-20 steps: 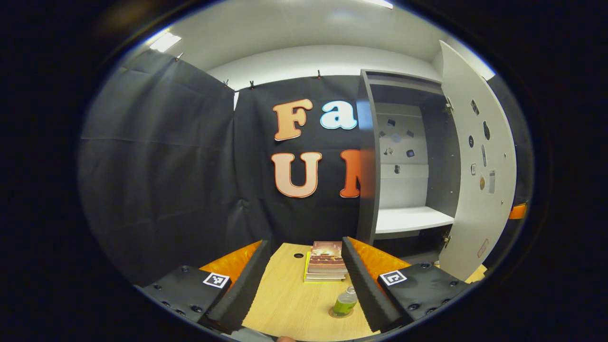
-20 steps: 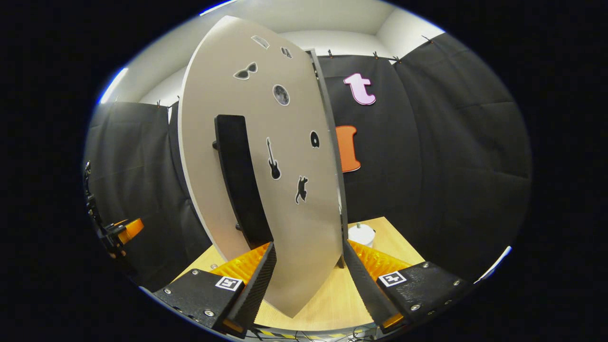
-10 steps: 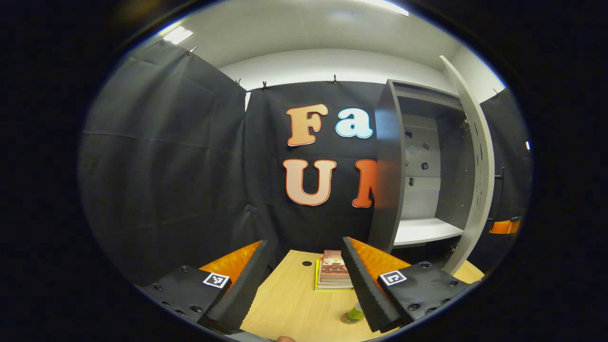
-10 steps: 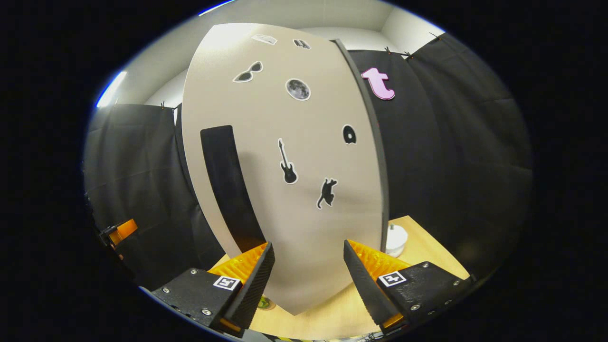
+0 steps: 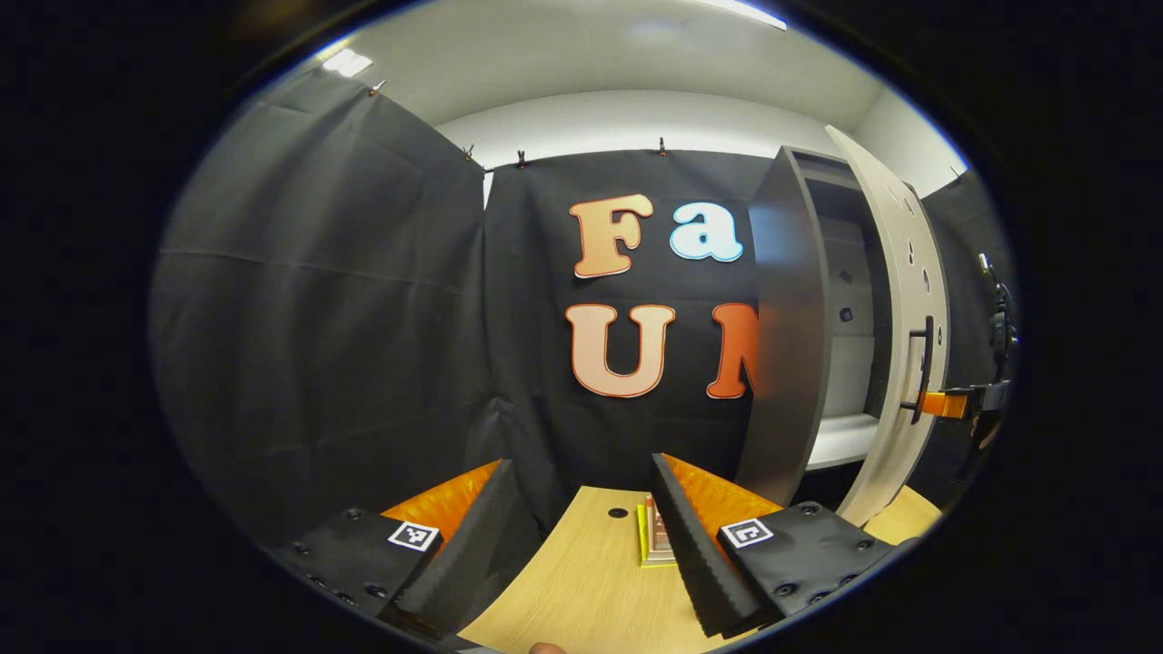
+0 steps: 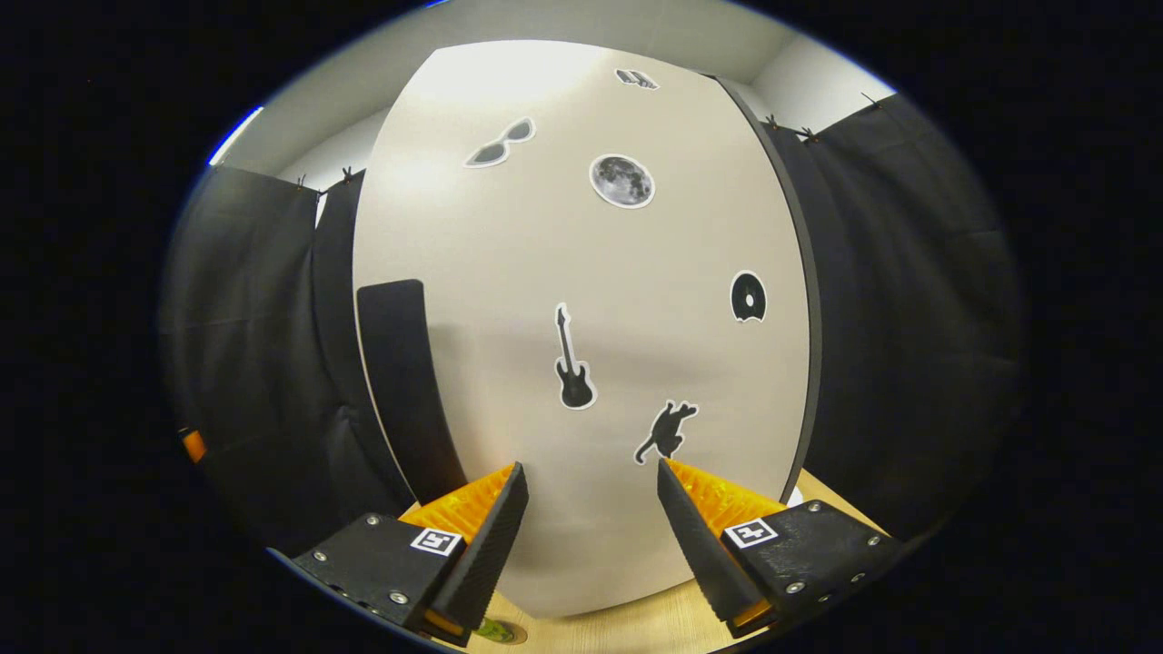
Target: Open the cabinet door with the right hand, grasp the bottle in the cabinet with the left hand and place it on the coaster, then close the cabinet door with the right hand.
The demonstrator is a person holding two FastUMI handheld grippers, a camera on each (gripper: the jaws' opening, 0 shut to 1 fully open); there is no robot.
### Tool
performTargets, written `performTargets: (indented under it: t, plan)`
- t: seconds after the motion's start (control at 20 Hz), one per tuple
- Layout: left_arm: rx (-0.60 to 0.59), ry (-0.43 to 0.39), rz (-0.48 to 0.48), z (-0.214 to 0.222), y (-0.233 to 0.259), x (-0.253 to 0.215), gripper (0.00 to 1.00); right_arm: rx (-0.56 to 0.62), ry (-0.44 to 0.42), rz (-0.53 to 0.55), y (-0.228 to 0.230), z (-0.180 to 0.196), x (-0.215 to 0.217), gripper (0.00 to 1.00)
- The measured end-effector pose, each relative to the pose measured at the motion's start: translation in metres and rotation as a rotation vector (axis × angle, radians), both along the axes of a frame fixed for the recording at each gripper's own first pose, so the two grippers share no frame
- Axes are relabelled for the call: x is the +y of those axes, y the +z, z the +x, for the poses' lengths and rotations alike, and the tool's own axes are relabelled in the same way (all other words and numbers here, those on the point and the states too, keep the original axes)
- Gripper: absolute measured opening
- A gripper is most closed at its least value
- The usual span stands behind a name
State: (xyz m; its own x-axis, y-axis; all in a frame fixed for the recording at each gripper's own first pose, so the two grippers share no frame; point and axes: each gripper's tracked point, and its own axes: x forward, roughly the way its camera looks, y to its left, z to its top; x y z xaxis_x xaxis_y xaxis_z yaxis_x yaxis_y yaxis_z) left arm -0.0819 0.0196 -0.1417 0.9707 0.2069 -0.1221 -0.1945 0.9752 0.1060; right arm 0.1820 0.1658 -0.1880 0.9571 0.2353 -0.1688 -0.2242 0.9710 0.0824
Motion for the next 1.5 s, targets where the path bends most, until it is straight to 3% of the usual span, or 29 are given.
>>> performTargets:
  t: [0.15, 0.2, 0.25, 1.2, 1.5]
  plan:
    - [-0.003, -0.002, 0.002, 0.012, 0.0, 0.012, 0.97, 0.004, 0.001, 0.02, -0.001, 0.003, 0.005, 0.89]
    - [-0.003, -0.001, 0.004, 0.018, 0.001, 0.015, 0.97, 0.008, 0.001, 0.024, -0.002, 0.004, 0.006, 0.98]
    - [-0.001, 0.001, 0.006, 0.023, 0.0, 0.019, 0.96, 0.012, -0.002, 0.028, -0.002, 0.004, 0.006, 0.88]
    - [-0.011, -0.062, -0.007, 0.071, 0.018, 0.026, 0.97, 0.041, -0.011, -0.007, 0.001, 0.007, 0.015, 0.88]
    - [-0.033, -0.11, -0.048, 0.097, 0.051, 0.014, 0.97, -0.01, 0.005, -0.057, 0.063, -0.031, -0.012, 0.9]
